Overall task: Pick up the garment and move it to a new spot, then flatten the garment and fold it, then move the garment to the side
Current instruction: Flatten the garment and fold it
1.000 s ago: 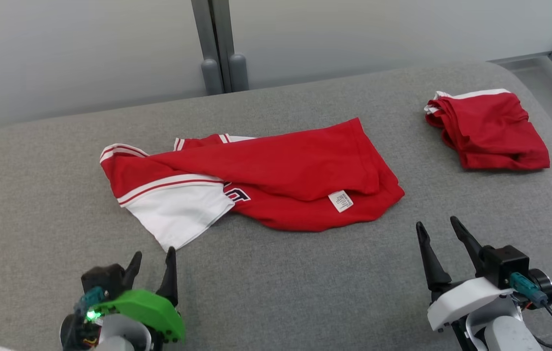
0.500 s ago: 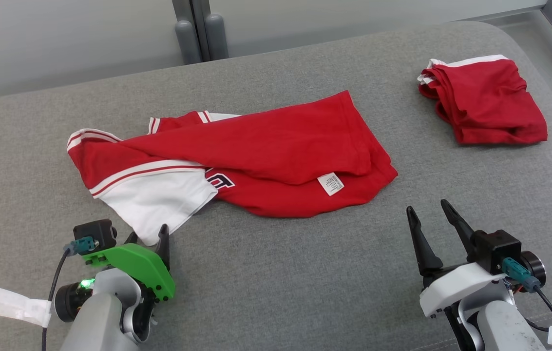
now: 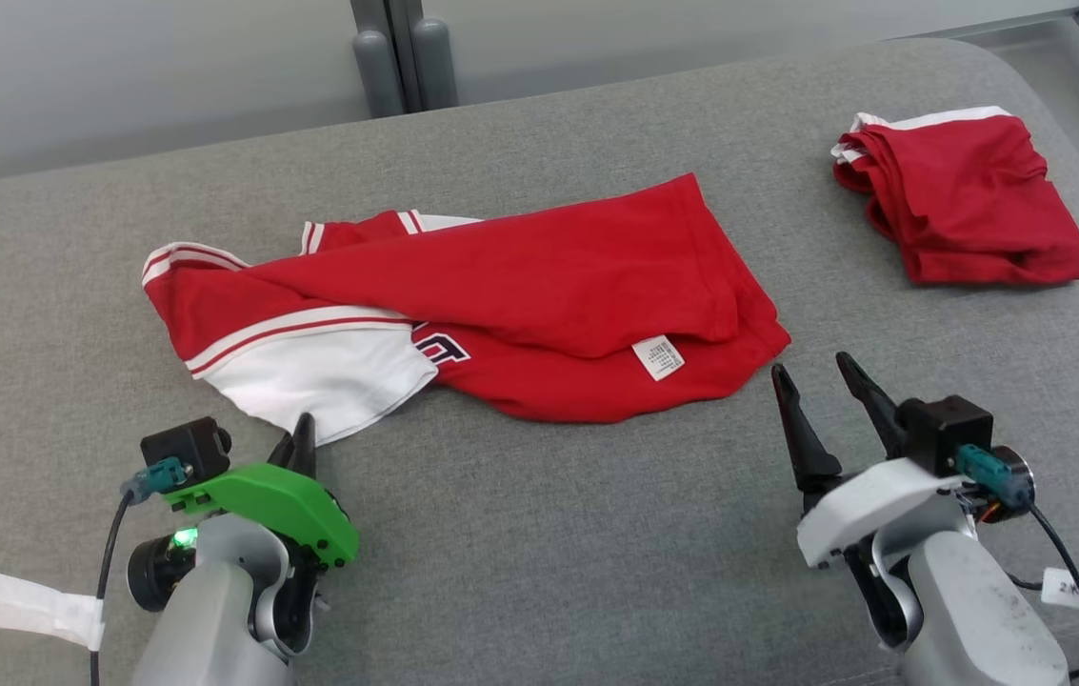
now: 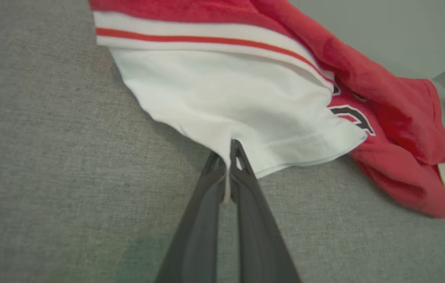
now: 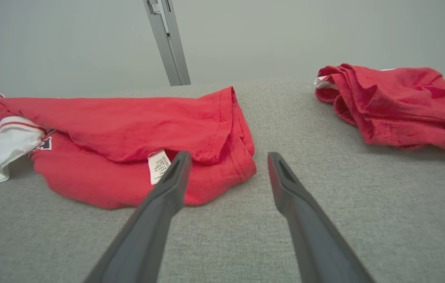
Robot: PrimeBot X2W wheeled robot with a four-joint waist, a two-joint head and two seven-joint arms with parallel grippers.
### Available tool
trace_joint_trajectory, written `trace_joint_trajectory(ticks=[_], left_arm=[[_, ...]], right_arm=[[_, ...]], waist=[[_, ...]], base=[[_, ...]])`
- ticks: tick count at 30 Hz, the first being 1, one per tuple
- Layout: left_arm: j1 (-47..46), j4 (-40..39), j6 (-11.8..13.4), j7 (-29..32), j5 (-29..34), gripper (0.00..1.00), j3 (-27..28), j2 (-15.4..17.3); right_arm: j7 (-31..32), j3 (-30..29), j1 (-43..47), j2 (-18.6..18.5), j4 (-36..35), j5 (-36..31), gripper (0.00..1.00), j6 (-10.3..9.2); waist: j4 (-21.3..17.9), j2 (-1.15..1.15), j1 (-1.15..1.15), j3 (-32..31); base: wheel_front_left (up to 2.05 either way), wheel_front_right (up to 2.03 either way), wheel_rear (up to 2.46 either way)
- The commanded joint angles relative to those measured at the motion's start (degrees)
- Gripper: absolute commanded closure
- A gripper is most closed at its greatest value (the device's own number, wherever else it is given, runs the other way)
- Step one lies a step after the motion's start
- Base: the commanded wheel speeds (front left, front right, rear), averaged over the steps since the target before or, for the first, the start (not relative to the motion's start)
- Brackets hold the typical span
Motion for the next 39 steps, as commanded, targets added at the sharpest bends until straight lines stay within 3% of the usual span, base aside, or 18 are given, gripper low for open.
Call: trace_joint_trajectory(ticks=[1, 14, 21, 33, 39], left_arm=[[-0.7, -0.6, -0.3, -0.9, -0.3, 1.0, -0.1, 0.1], [2.7, -7.0, 0.5, -4.4, -1.6, 1.0, -0.5, 0.1], [4.2, -10.8, 1.2, -4.1, -1.9, 1.0, -0.4, 0.7], [5.8, -14.8, 2.5, -3.1, -2.3, 1.0, -0.7, 1.0], [6.1, -15.9, 2.8, -2.8, -2.4, 1.0, -0.9, 1.1]], right_arm=[[0.7, 0.5, -2.0, -0.2, 1.7, 1.1, 0.0, -0.09], [9.4, 4.5, -16.4, -0.2, 20.8, 12.7, 0.0, -0.09], [8.9, 4.5, -20.3, -0.2, 27.8, 16.3, 0.0, -0.09], [5.4, 6.5, -24.2, -0.2, 29.7, 27.2, 0.0, -0.09], [4.1, 8.2, -26.0, -0.2, 32.2, 26.4, 0.0, -0.09]], waist=[[0.8, 0.0, 0.0, 0.3], [5.7, 0.0, 0.0, 2.9], [7.1, 0.0, 0.0, 3.9], [7.5, 0.0, 0.0, 4.9], [7.7, 0.0, 0.0, 5.6]], base=[[0.0, 0.0, 0.0], [0.0, 0.0, 0.0], [0.0, 0.0, 0.0], [0.0, 0.0, 0.0], [0.0, 0.0, 0.0]])
